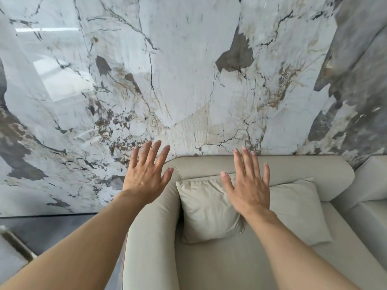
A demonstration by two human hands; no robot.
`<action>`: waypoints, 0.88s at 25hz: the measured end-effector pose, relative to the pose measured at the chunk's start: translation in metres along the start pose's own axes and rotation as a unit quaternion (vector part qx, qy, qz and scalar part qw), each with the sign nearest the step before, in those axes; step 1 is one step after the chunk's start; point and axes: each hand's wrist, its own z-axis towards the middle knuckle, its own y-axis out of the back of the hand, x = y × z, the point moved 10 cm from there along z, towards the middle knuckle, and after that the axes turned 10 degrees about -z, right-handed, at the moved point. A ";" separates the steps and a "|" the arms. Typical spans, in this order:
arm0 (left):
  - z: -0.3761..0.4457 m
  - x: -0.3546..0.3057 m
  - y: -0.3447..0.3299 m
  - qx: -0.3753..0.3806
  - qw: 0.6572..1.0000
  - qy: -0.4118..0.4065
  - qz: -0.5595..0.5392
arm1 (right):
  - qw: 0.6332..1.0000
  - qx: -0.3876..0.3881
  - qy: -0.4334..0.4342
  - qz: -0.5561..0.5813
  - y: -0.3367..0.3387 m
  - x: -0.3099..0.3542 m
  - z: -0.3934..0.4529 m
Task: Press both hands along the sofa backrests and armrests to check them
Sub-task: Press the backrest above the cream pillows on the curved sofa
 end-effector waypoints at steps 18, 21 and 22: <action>0.082 0.048 -0.067 0.086 0.958 -0.260 -0.084 | 0.955 0.060 -0.285 -0.055 -0.020 0.075 -0.028; 0.072 0.043 -0.056 0.077 0.955 -0.276 -0.080 | 0.952 0.047 -0.296 -0.056 -0.013 0.076 -0.041; 0.070 0.044 -0.053 0.074 0.954 -0.280 -0.081 | 0.951 0.048 -0.300 -0.055 -0.012 0.077 -0.045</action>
